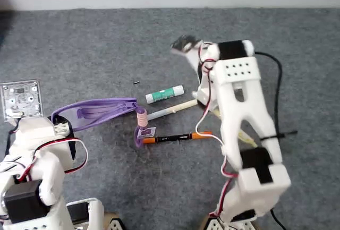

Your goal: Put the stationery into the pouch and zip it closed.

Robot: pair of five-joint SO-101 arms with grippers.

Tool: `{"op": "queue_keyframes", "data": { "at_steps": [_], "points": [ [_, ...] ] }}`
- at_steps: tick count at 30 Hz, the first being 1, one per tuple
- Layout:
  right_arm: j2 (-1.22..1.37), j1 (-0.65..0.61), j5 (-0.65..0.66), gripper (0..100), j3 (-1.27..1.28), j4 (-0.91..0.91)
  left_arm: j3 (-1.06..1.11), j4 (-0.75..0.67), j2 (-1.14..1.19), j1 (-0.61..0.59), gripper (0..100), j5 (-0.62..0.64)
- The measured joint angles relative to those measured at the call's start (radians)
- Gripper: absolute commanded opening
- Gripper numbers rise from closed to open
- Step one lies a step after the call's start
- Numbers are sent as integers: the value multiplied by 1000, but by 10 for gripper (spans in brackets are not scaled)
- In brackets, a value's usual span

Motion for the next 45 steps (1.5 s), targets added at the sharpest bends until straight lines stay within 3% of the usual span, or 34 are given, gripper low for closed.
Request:
{"op": "queue_keyframes", "data": {
  "at_steps": [15, 27, 38, 45],
  "points": [
    [-569, -87, -482, 8, 0, -5, 0, 0, 0, 0, 11, 0],
    [-752, -311, -878, 8, 0, -218, 17, -6, 0, 0, 11, 0],
    [-761, -611, -944, 8, 26, -646, 17, -15, 0, 0, 11, 0],
    [-761, -690, -919, 8, 201, -867, 20, -15, 0, 0, 11, 0]
  ]
}}
